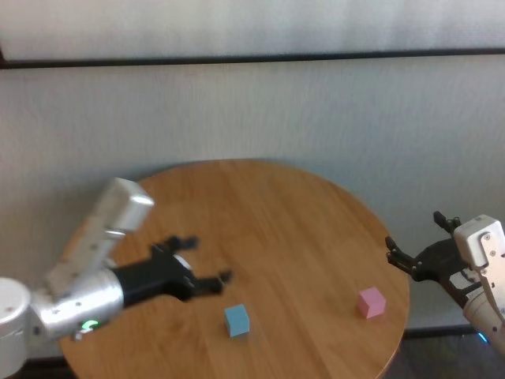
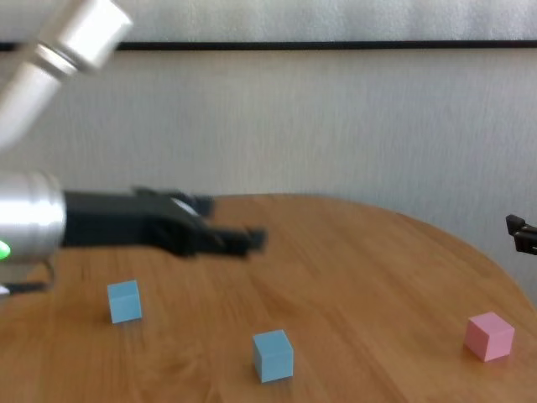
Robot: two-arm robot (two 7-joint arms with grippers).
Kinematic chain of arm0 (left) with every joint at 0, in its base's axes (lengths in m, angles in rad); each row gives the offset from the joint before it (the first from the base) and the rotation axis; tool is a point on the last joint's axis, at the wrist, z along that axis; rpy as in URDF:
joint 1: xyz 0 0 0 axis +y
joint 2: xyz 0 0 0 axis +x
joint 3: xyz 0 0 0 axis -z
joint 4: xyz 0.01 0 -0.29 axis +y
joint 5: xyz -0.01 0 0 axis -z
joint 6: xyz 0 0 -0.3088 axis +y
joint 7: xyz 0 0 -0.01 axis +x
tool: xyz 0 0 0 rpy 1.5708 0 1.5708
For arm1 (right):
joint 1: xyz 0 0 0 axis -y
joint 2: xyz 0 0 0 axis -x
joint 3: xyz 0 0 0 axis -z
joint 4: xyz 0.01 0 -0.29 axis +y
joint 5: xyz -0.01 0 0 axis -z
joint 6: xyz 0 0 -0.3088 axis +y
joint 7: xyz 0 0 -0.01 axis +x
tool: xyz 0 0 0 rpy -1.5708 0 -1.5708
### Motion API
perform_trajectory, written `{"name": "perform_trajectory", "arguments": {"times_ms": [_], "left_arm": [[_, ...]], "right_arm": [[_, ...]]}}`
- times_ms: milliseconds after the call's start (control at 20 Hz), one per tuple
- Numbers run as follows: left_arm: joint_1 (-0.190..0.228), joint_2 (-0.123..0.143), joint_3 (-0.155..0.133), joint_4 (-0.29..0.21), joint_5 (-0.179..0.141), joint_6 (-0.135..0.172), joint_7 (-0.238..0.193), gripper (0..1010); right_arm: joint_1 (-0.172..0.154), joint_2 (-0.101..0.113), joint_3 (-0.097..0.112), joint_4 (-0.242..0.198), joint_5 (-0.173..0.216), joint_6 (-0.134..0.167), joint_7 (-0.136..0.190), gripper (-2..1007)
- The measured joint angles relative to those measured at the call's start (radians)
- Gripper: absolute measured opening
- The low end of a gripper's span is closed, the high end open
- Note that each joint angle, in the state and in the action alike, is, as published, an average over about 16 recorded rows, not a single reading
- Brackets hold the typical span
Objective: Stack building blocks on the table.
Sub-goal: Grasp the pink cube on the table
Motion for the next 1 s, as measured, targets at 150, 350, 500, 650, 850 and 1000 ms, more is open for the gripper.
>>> {"name": "perform_trajectory", "arguments": {"times_ms": [150,350,500,650,850,1000], "left_arm": [[0.067,0.01,-0.076,-0.059,-0.028,-0.04,0.085,994],[0.137,0.001,-0.162,-0.093,-0.04,-0.085,0.202,1000],[0.171,-0.017,-0.21,-0.091,-0.036,-0.109,0.275,1000],[0.188,-0.037,-0.239,-0.078,-0.025,-0.124,0.326,1000],[0.191,-0.055,-0.254,-0.059,-0.013,-0.131,0.356,1000],[0.189,-0.06,-0.255,-0.052,-0.009,-0.132,0.36,999]], "right_arm": [[0.0,0.0,0.0,0.0,0.0,0.0,0.0,1001],[0.0,0.0,0.0,0.0,0.0,0.0,0.0,1001],[0.0,0.0,0.0,0.0,0.0,0.0,0.0,1001],[0.0,0.0,0.001,-0.002,0.003,0.006,0.004,1001],[-0.004,0.0,0.012,-0.025,0.03,0.065,0.012,1001],[-0.01,-0.001,0.024,-0.053,0.058,0.143,0.014,1001]]}}
